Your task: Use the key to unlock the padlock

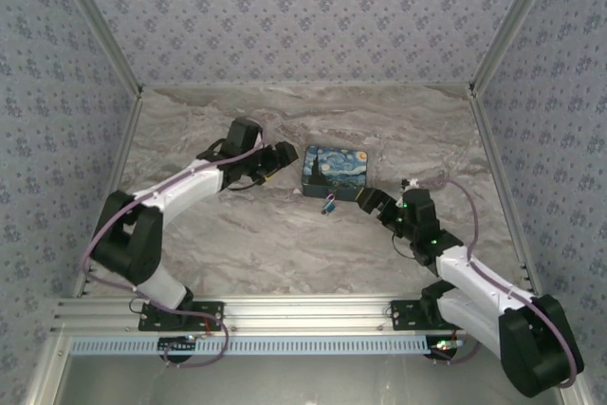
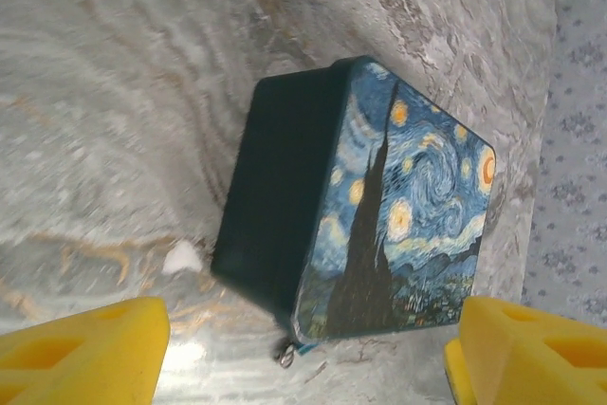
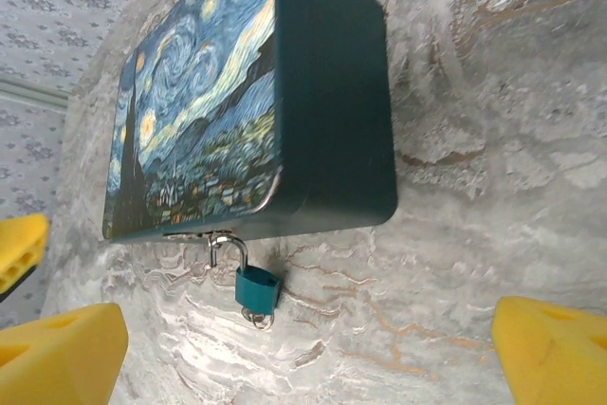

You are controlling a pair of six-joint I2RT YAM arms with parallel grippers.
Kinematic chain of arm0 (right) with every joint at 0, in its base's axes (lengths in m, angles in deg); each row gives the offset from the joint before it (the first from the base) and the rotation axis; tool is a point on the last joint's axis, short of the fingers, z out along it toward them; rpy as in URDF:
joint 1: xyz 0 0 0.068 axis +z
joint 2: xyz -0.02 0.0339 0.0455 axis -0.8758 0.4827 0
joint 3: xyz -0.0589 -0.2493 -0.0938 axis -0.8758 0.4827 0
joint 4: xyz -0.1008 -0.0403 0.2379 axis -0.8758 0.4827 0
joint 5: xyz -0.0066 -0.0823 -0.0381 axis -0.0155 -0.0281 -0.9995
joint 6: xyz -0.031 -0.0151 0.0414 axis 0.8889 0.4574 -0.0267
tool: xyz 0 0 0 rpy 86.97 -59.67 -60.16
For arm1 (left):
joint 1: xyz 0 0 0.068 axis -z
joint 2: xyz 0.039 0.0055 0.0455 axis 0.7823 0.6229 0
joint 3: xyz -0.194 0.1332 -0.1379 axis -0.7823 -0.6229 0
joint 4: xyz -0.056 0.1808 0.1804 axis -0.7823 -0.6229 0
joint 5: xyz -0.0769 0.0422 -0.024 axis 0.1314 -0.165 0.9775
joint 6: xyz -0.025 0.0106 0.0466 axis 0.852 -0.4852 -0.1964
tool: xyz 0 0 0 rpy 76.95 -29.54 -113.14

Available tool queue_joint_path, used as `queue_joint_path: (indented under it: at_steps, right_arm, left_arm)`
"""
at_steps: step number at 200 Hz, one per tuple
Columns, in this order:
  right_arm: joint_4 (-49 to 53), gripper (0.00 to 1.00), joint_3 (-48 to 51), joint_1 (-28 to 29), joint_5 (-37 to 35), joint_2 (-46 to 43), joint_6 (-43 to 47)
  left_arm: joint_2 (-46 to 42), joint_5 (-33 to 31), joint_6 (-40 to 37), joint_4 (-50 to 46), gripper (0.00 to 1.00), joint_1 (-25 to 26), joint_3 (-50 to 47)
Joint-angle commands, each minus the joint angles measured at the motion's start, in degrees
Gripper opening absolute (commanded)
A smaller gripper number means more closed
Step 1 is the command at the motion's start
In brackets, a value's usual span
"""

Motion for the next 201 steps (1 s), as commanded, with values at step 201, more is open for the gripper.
queue_joint_path:
  at_steps: [201]
  right_arm:
    - [-25.2,1.00,-11.6,-4.9,15.2,29.5,12.7]
  left_arm:
    - [5.0,5.6,0.2,5.3,0.77,0.3,-13.2]
